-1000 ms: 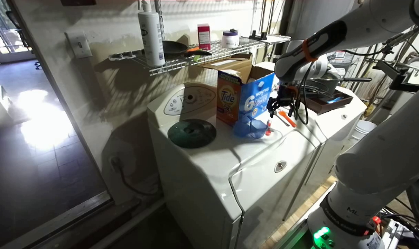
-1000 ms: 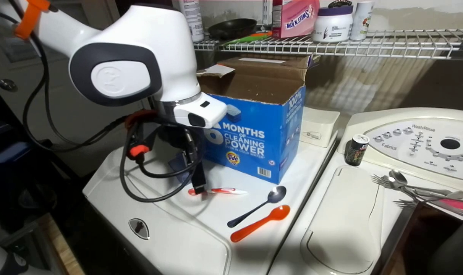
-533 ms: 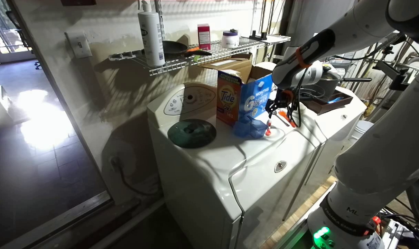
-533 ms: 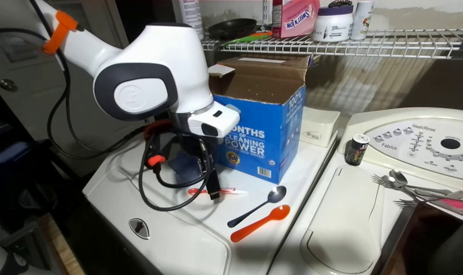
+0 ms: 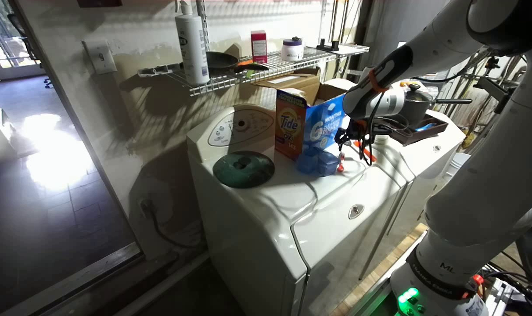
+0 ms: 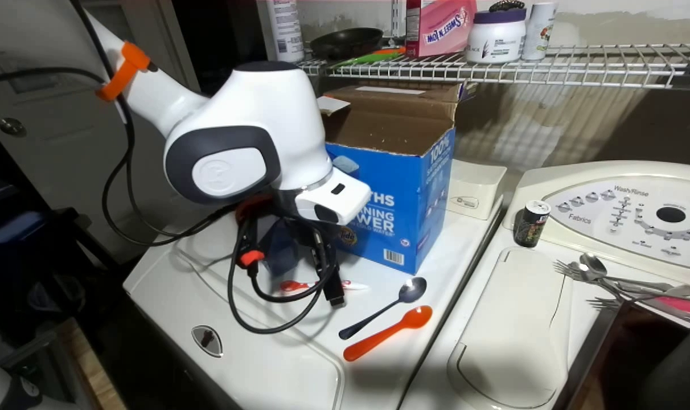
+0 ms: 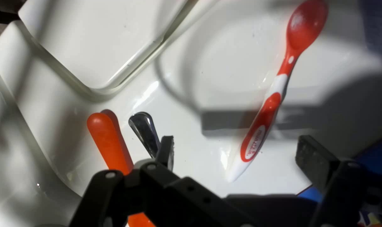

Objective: Use the pink and white spoon to some of the contents of the blue box into the blue cup on the right

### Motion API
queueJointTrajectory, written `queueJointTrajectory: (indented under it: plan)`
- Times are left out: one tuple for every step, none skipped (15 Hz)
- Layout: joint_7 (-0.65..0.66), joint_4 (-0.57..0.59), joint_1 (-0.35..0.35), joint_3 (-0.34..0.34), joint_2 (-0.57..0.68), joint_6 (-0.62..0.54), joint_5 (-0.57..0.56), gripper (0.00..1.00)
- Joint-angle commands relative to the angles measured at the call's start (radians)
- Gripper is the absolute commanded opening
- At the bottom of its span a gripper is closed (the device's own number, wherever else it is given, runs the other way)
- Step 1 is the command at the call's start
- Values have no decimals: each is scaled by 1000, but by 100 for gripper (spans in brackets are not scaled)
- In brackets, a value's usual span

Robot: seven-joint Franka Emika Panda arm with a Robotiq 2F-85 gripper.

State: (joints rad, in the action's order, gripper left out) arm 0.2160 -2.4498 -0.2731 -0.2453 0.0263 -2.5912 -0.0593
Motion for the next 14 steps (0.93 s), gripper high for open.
queueJointTrajectory:
  plan:
    - [-17,35,7,-2,58,-36,95,100]
    - [-18,40,7,-2,67,-38,111,100]
    - [-21,46,7,-1,74,-39,128,100]
    - [-20,54,7,-1,83,-39,140,100]
    - [-20,61,7,-1,92,-38,150,100]
    - [-19,70,7,-1,99,-34,158,100]
    - [-20,76,6,-1,108,-34,167,99]
    - [-18,86,6,-2,114,-28,168,95]
    - [-18,92,6,-2,121,-28,173,90]
    - [-17,99,5,-2,128,-26,176,84]
    - [-17,106,6,-2,134,-24,176,83]
    - [-17,111,6,-2,140,-24,176,83]
    - [-16,117,6,-3,145,-23,176,79]
    - [-18,122,5,-2,151,-23,177,83]
